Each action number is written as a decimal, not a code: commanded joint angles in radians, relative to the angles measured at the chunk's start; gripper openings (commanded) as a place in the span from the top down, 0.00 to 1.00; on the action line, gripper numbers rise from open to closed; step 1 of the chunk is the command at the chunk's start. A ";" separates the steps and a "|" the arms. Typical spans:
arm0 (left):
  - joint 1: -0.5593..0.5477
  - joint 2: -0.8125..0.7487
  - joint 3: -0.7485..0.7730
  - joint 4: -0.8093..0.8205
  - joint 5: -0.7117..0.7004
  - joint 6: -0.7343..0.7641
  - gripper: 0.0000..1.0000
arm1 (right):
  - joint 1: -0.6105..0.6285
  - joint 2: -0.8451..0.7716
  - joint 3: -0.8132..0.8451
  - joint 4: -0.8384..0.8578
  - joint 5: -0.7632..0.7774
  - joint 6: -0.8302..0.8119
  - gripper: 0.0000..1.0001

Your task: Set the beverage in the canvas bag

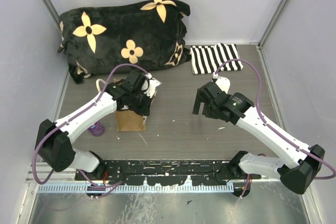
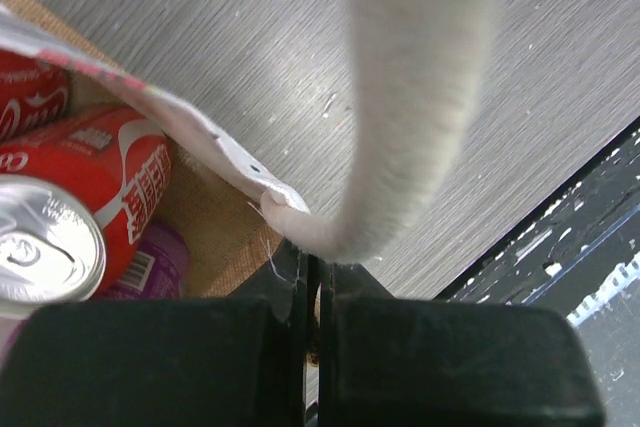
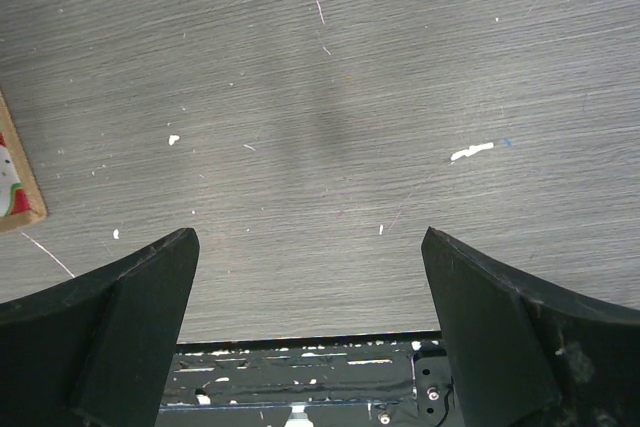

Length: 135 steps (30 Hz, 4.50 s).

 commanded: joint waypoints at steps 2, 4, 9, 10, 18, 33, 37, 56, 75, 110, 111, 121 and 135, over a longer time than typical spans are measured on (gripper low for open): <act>-0.080 0.070 0.078 0.077 0.041 -0.038 1.00 | -0.007 -0.037 0.009 -0.004 0.020 0.016 0.00; -0.110 0.096 0.101 0.088 0.043 -0.047 1.00 | -0.007 -0.047 0.003 -0.009 0.021 0.024 0.00; -0.183 0.164 0.157 0.113 0.053 -0.066 1.00 | -0.009 -0.076 0.000 -0.032 0.035 0.041 0.00; -0.195 0.174 0.167 0.118 0.055 -0.070 1.00 | -0.008 -0.081 0.001 -0.038 0.040 0.045 0.00; -0.273 0.248 0.238 0.147 0.070 -0.096 1.00 | -0.010 -0.119 0.007 -0.090 0.067 0.071 0.00; -0.292 0.122 0.289 0.099 -0.055 0.026 0.02 | -0.012 -0.113 0.059 -0.106 0.132 0.052 0.00; -0.276 0.023 0.268 0.075 -0.076 0.059 0.02 | -0.015 -0.071 0.116 -0.072 0.136 0.004 0.00; 0.336 -0.387 0.197 -0.273 -0.154 -0.040 0.02 | -0.084 0.725 1.089 0.037 -0.141 -0.452 0.06; 0.633 -0.459 0.064 -0.401 -0.271 0.003 0.02 | 0.120 0.961 1.210 0.235 -0.347 -0.486 0.07; 0.766 -0.081 -0.131 -0.347 -0.120 0.382 0.02 | 0.003 0.715 0.872 0.243 -0.256 -0.440 0.04; 0.766 -0.078 -0.135 -0.343 -0.122 0.385 0.01 | 0.002 0.713 0.869 0.241 -0.254 -0.439 0.04; 0.766 -0.060 -0.135 -0.337 -0.110 0.394 0.69 | -0.009 0.688 0.837 0.239 -0.241 -0.428 0.04; 0.764 0.077 0.579 -0.477 0.080 0.242 1.00 | -0.019 0.629 0.786 0.239 -0.212 -0.415 0.04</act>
